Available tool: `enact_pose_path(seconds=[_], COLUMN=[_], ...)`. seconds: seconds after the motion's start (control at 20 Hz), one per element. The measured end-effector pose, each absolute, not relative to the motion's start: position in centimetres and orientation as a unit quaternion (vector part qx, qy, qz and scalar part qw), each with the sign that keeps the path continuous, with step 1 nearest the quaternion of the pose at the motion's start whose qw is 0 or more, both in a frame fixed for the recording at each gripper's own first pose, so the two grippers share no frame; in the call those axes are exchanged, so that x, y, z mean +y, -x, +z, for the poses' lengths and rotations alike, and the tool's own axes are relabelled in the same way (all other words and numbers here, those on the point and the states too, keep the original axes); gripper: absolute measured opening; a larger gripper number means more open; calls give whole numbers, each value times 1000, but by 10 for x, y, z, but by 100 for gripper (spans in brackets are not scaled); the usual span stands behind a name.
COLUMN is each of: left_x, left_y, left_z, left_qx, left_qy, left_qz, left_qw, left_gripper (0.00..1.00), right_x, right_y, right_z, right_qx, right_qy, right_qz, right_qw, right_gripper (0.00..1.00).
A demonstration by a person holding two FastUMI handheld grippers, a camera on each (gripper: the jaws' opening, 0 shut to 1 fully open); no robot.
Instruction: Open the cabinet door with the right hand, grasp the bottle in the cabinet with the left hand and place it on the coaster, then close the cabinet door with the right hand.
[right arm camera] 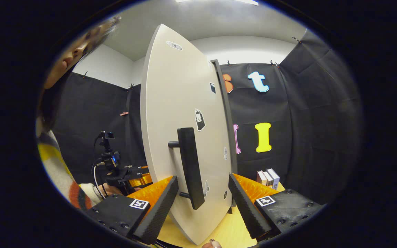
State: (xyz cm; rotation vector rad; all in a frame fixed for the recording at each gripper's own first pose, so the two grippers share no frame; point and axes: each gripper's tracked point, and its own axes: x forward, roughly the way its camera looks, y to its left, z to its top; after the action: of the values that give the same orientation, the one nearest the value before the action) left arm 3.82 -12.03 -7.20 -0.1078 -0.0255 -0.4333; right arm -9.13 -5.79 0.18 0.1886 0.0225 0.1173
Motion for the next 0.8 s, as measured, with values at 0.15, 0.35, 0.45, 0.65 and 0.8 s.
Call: enact_pose_path(seconds=[0.15, 0.35, 0.45, 0.65, 0.8], left_x=[-94, -58, -43, -7, 12], left_y=[-30, -17, -11, 0, 7], left_z=[-75, -80, -80, -82, -86], left_qx=[-8, 2, 3, 1, 10], left_qy=[45, 31, 31, 22, 20], left_qz=[-204, -194, -191, -175, -166], left_qw=[978, 981, 981, 984, 986], left_gripper=[96, 96, 96, 96, 96], right_x=[-30, 14, 25, 65, 89], right_y=[76, 52, 46, 25, 11], right_z=[0, -9, -8, -11, -27], right_qx=[8, 9, 3, -4, 6], right_qy=[-99, -114, -108, -103, -82], right_qz=[66, 84, 85, 100, 113], right_qw=[993, 990, 991, 990, 990], right_gripper=[97, 97, 97, 97, 98])
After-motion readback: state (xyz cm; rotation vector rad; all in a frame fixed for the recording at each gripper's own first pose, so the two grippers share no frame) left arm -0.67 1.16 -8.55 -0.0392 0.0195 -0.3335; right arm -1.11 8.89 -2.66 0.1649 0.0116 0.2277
